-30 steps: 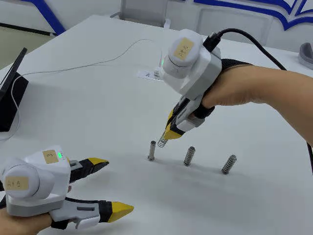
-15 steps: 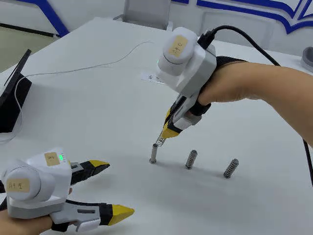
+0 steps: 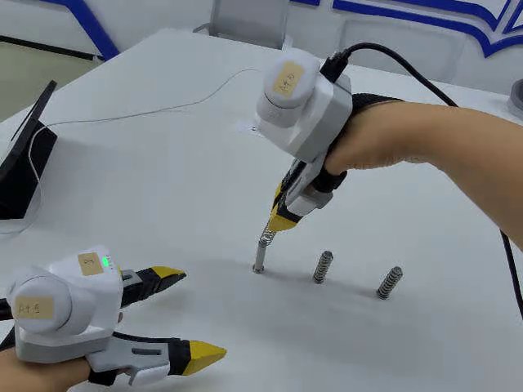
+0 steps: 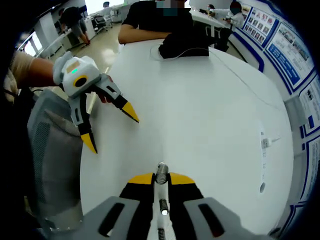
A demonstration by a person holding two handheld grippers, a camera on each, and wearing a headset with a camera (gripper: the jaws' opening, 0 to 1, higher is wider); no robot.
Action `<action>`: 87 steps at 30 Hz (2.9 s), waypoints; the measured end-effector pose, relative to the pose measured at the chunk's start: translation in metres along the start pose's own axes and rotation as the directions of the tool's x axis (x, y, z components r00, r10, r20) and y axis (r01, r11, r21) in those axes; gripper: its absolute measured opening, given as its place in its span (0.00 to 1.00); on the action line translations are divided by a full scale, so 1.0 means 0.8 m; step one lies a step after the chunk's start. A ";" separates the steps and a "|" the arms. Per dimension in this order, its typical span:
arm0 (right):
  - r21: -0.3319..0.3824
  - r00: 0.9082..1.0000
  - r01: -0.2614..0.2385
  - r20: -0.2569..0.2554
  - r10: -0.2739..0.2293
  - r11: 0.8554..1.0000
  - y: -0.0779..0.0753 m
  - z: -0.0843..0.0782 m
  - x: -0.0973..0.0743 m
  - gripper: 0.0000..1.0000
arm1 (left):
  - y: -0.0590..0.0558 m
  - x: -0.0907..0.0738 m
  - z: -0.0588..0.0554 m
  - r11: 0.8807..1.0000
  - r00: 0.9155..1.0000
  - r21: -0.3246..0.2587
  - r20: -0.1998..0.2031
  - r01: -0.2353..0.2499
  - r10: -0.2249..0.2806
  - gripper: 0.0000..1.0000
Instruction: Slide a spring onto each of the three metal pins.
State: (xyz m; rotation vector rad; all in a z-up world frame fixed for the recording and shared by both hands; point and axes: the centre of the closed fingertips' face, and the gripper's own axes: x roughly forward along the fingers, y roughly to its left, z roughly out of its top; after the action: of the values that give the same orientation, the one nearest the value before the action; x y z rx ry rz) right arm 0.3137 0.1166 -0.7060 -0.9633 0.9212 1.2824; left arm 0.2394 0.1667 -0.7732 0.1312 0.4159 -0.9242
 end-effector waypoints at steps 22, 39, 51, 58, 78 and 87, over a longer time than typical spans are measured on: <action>-0.006 0.999 -0.020 -0.028 0.020 1.000 -0.002 0.001 0.013 0.12 | 0.003 -0.002 -0.002 1.000 1.000 -0.009 0.002 -0.007 0.007 0.72; 0.005 0.998 -0.043 -0.047 0.043 0.999 -0.004 0.000 0.029 0.12 | 0.003 -0.002 -0.004 1.000 1.000 -0.014 -0.002 -0.006 0.006 0.72; 0.016 0.997 -0.053 -0.056 0.054 0.998 -0.001 -0.003 0.038 0.12 | 0.003 -0.002 -0.004 1.000 1.000 -0.016 -0.005 -0.006 0.006 0.72; 0.025 0.997 -0.058 -0.055 0.059 0.998 0.000 -0.005 0.045 0.12 | 0.003 -0.001 -0.004 1.000 1.000 -0.015 -0.006 -0.004 0.004 0.72; 0.040 0.996 -0.061 -0.060 0.063 0.997 0.000 -0.009 0.062 0.12 | 0.003 -0.002 -0.006 1.000 1.000 -0.017 -0.006 -0.007 0.006 0.72; 0.042 0.996 -0.066 -0.062 0.068 0.997 0.003 -0.010 0.067 0.12 | 0.004 -0.002 -0.007 1.000 1.000 -0.019 -0.008 -0.009 0.009 0.72</action>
State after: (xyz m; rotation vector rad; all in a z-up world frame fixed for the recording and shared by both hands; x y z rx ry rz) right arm 0.3146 0.1271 -0.7591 -0.9531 1.0325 1.2909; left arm 0.2394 0.1712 -0.7782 0.1188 0.4309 -0.9108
